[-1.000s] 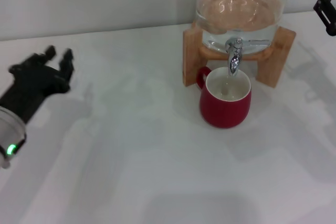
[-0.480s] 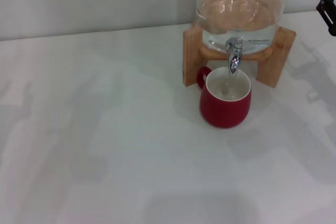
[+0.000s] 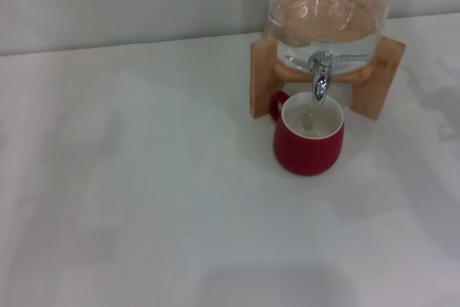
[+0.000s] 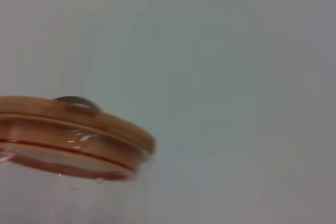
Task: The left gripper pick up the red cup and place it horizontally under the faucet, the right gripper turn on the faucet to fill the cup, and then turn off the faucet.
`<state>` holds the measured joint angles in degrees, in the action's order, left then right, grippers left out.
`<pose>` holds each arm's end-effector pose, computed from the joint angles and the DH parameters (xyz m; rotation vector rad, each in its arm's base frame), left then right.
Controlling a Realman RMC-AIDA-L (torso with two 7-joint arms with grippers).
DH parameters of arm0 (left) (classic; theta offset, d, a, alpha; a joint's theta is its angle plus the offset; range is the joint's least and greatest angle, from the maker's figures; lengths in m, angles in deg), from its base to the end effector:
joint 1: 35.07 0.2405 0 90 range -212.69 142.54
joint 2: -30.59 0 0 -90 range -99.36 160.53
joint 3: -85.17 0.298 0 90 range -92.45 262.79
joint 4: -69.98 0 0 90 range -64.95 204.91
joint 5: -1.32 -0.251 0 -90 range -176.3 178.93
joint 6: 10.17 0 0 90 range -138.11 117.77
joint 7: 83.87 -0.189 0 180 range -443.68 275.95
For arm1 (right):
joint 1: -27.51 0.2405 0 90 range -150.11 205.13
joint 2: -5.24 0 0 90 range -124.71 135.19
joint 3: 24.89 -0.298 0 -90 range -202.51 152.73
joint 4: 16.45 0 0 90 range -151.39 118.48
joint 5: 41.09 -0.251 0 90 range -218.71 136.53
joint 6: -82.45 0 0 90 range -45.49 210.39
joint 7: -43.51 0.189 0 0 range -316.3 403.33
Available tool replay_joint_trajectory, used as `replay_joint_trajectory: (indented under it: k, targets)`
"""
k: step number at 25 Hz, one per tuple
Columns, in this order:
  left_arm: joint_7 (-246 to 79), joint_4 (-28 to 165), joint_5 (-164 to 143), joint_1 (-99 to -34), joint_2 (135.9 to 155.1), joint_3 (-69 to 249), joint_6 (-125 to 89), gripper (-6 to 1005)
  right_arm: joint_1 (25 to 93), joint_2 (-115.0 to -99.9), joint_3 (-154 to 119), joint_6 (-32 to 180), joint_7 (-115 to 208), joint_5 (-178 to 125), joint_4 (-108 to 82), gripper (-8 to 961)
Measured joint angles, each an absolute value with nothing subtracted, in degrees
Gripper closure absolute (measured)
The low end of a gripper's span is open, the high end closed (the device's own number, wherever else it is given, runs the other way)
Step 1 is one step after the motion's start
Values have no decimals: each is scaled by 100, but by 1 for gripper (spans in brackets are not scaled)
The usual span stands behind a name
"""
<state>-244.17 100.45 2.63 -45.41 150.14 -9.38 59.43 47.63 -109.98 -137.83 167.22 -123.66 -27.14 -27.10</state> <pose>-0.3699 0.3847 0.0283 -1.4054 -0.4103 -0.9395 0.3887 0.3859 0.0586 -1.4289 0.1762 0.8092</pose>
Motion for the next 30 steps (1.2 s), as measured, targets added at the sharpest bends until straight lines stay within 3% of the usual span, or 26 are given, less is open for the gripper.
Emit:
replay_joint_trajectory:
  k: [7,19,30]
  targets:
    - [-24496,10032,330,-4519,15002,-958,5961,106,4372,-10958,-13740,17221,-11504,-2775,-2685,342]
    - [-24501,10021,336,-4509,14994,-997,5962,111,4068,-10920,-13266,17829,-10820,-1639,-2735,342]
    - [-24502,10024,250,-4493,15019,-936,6148,114,4502,-10952,-13227,17533,-10725,-505,-2737,342]
